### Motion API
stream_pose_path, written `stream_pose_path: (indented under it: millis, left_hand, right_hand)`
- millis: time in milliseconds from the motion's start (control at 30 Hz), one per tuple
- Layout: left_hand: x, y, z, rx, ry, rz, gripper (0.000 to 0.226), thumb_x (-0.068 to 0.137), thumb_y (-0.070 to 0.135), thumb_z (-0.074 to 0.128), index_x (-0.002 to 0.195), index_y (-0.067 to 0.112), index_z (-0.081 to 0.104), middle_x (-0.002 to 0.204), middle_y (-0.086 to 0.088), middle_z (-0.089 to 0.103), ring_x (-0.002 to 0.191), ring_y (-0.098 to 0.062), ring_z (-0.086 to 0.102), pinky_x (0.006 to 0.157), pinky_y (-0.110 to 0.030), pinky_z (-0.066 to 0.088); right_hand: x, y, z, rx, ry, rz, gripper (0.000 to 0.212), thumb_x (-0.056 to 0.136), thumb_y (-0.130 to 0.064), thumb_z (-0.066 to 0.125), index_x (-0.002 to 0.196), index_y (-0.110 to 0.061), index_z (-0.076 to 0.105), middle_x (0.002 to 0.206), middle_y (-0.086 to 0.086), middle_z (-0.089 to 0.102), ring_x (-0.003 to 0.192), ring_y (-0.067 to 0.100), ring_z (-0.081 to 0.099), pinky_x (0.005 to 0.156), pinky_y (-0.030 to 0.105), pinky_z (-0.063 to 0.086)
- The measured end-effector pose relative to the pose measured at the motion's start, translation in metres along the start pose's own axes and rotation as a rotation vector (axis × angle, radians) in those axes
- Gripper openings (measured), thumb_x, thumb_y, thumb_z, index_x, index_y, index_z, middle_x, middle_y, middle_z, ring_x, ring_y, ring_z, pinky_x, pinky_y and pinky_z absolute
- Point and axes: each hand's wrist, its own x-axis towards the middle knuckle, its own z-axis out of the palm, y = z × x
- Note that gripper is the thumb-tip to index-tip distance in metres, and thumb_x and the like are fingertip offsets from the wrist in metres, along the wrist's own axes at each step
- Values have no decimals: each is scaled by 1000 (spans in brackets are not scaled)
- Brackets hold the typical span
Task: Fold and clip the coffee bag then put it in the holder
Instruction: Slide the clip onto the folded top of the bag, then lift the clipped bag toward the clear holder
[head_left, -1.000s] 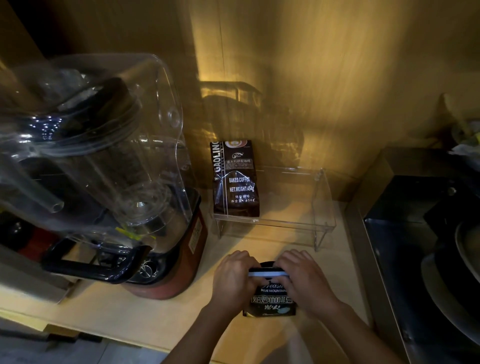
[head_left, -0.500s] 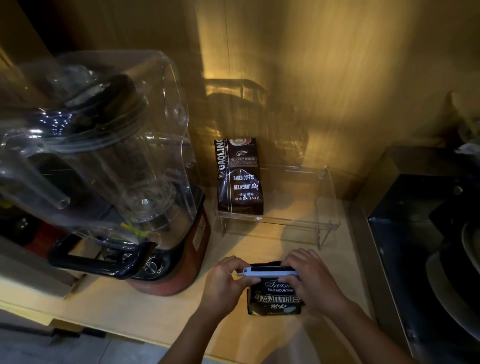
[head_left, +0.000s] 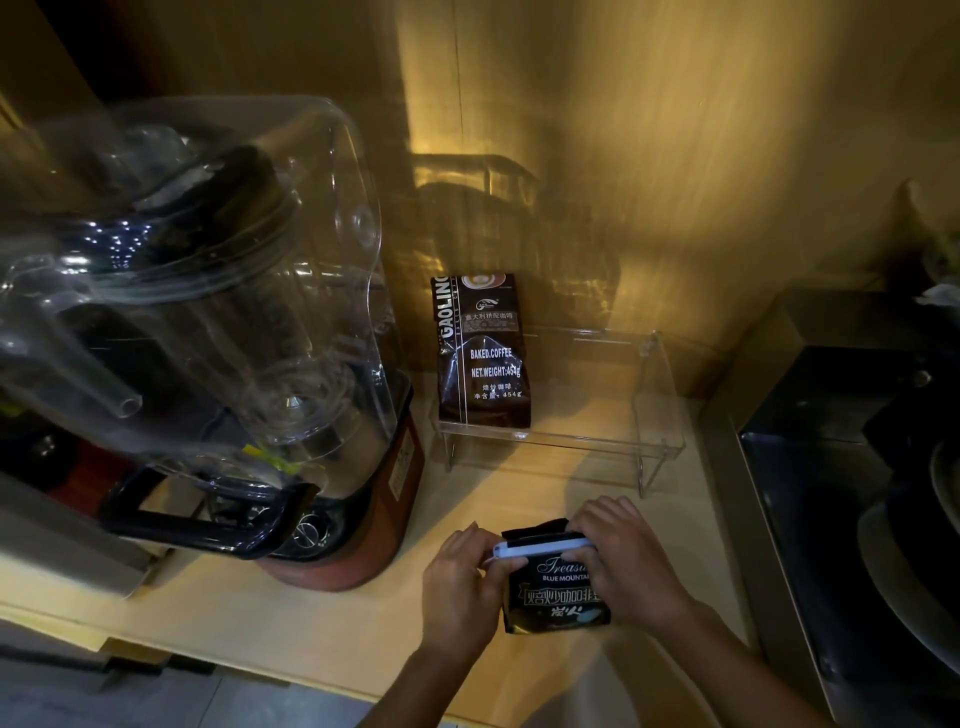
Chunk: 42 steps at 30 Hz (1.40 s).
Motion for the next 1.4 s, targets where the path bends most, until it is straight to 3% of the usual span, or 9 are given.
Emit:
stream_pose_path:
  millis: [100, 267, 367, 533, 800, 900, 1067, 1267, 1400]
  left_hand:
    - [5, 2, -4, 67, -40, 1, 33, 72, 49, 55, 70, 16, 60, 65, 8, 57, 66, -13, 54, 59, -28, 40]
    - [29, 17, -8, 589, -196, 342, 22, 67, 27, 75, 84, 16, 66, 89, -3, 64, 83, -21, 58, 70, -37, 49]
    - [31, 31, 6, 582, -392, 381, 29, 71, 15, 67, 98, 11, 58, 98, -10, 62, 88, -27, 57, 77, -36, 46]
    - [28, 34, 18, 494, -353, 324, 20, 55, 6, 72, 70, 13, 59, 69, -5, 65, 65, -21, 61, 54, -24, 47]
    - [30, 21, 19, 426, -218, 389, 24, 77, 12, 58, 100, 15, 61, 94, -5, 66, 88, -22, 58, 79, -30, 41]
    - [25, 13, 17, 333, -132, 229, 37, 78, 19, 62, 114, 20, 54, 108, 4, 60, 101, -15, 51, 89, -29, 34]
    - [16, 10, 14, -217, -104, -327, 46, 74, 16, 72, 108, 26, 43, 107, 5, 52, 100, -14, 52, 85, -31, 45]
    - [16, 3, 20, -496, -57, -552, 29, 75, 7, 70, 93, 17, 50, 91, -6, 63, 80, -16, 63, 56, -19, 51]
    - [9, -3, 28, -575, -57, -546, 24, 75, 2, 68, 63, 13, 51, 62, -1, 56, 55, -4, 55, 51, -14, 45]
  right_hand:
    - [0, -3, 1, -3, 38, 6, 8, 75, -7, 65, 82, -4, 63, 82, 10, 65, 79, 27, 57, 75, 24, 32]
    - [1, -4, -2, -23, -15, 0, 14, 82, -14, 60, 92, -5, 62, 93, 9, 63, 90, 24, 52, 82, 30, 35]
    - [2, -7, 1, -69, -51, -23, 10, 81, -12, 57, 90, -8, 59, 94, 7, 61, 92, 22, 50, 86, 29, 35]
    - [-1, -7, 2, -96, -24, 5, 9, 74, -5, 62, 82, -9, 59, 87, 6, 63, 86, 23, 55, 80, 31, 39]
    - [0, 1, 0, -109, 52, -19, 18, 69, -11, 72, 86, -11, 64, 83, 3, 66, 77, 21, 59, 76, 23, 37]
    - [-3, 6, 2, -45, 98, -7, 25, 72, -18, 72, 95, -14, 63, 92, 2, 66, 84, 19, 59, 77, 20, 30]
    - [-9, 15, 6, 129, 158, 198, 38, 78, -26, 66, 114, -17, 56, 115, 3, 57, 105, 22, 49, 89, 30, 31]
    - [-22, 10, 15, 594, 283, 590, 59, 74, -22, 71, 124, -20, 39, 119, -1, 44, 113, 21, 44, 94, 47, 45]
    - [-31, 10, 26, 799, 454, 765, 43, 74, -16, 72, 108, -18, 45, 105, 4, 52, 94, 20, 53, 79, 35, 48]
